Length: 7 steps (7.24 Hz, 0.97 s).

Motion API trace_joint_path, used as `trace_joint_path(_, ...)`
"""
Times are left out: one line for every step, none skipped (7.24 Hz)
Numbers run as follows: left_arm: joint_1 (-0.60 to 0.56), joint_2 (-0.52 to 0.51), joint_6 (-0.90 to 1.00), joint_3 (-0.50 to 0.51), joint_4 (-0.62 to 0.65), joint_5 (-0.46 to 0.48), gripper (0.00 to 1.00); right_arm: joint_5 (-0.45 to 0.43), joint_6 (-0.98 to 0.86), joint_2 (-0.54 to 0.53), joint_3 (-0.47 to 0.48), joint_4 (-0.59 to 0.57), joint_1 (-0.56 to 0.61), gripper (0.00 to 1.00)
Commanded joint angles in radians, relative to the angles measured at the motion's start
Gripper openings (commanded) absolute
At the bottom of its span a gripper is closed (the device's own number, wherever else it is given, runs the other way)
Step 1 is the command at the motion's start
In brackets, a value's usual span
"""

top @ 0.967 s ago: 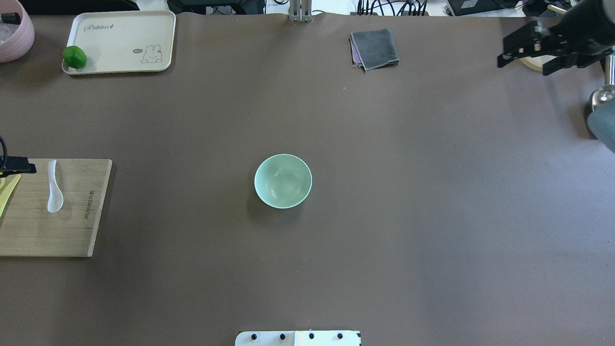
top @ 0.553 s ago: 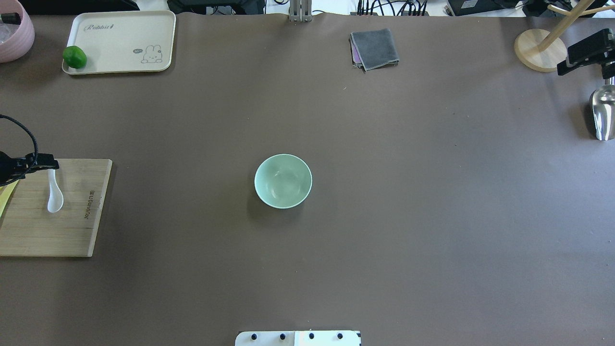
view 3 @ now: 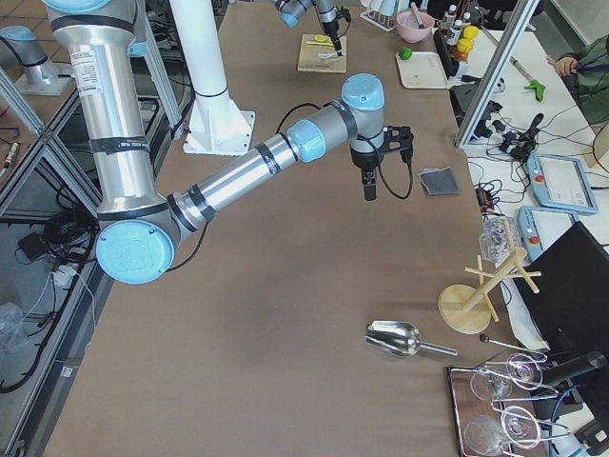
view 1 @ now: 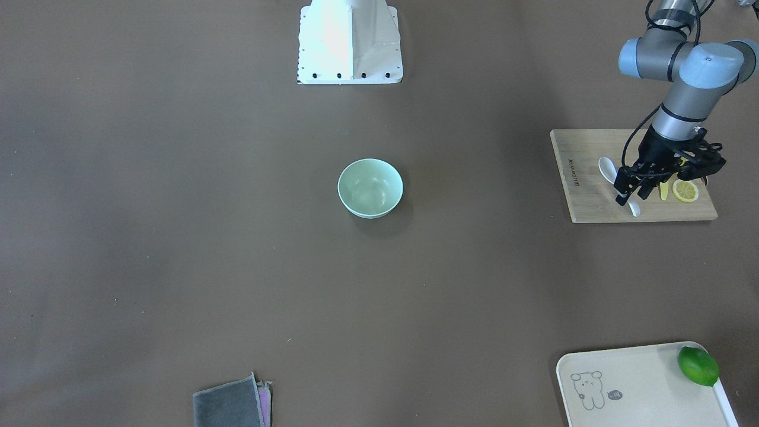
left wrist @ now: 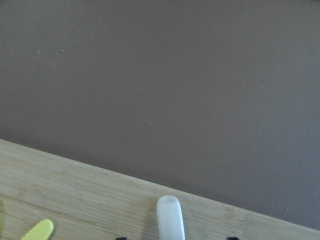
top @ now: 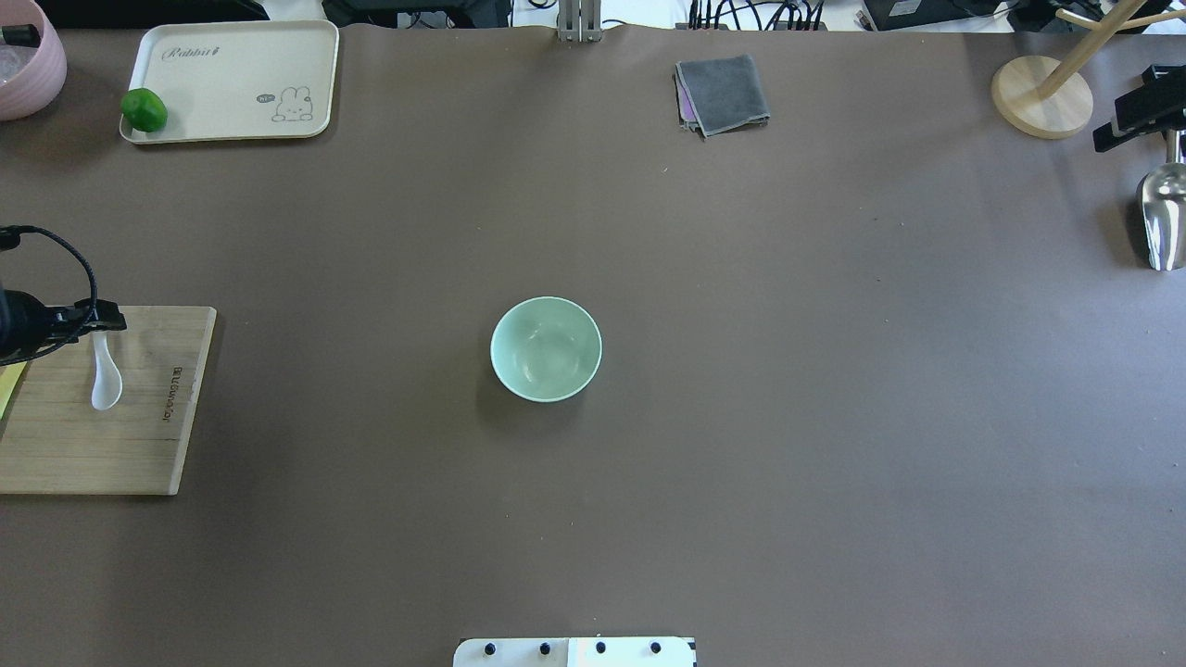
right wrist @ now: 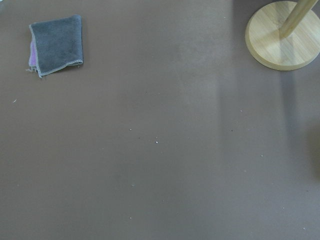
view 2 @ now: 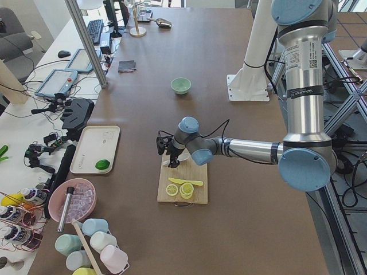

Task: Place spoon in bowl
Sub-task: 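Lower the left gripper onto the white spoon on the cutting board and grasp it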

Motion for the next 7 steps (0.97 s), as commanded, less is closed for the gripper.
trace_joint_path(0.007, 0.0, -0.001, 0.0, -0.001, -0.001, 0.47, -0.002, 0.0, -0.001, -0.002, -0.001, 0.0, 1.0)
trace_joint_path(0.011, 0.0, -0.001, 0.0, -0.001, 0.0, 0.22, -0.001, 0.0, -0.001, -0.002, 0.0, 0.0, 1.0)
trace_joint_path(0.011, 0.0, -0.001, 0.0, -0.001, 0.0, 0.0, -0.001, 0.001, -0.003, 0.0, 0.0, 0.0, 1.0)
trace_joint_path(0.011, 0.0, -0.001, -0.005, -0.003, -0.001, 0.0, -0.001, 0.003, -0.003, 0.0, 0.0, 0.0, 1.0)
trace_joint_path(0.01, -0.005, -0.003, -0.041, 0.0, -0.004, 0.0, -0.001, 0.004, -0.003, 0.0, 0.0, 0.0, 1.0)
trace_joint_path(0.01, -0.009, -0.007, -0.105, 0.017, -0.012, 0.0, -0.002, 0.006, -0.004, 0.0, 0.0, 0.0, 1.0)
trace_joint_path(0.011, -0.067, -0.083, -0.159, 0.08, -0.012, 0.0, -0.007, 0.004, -0.018, 0.0, 0.0, 0.0, 1.0)
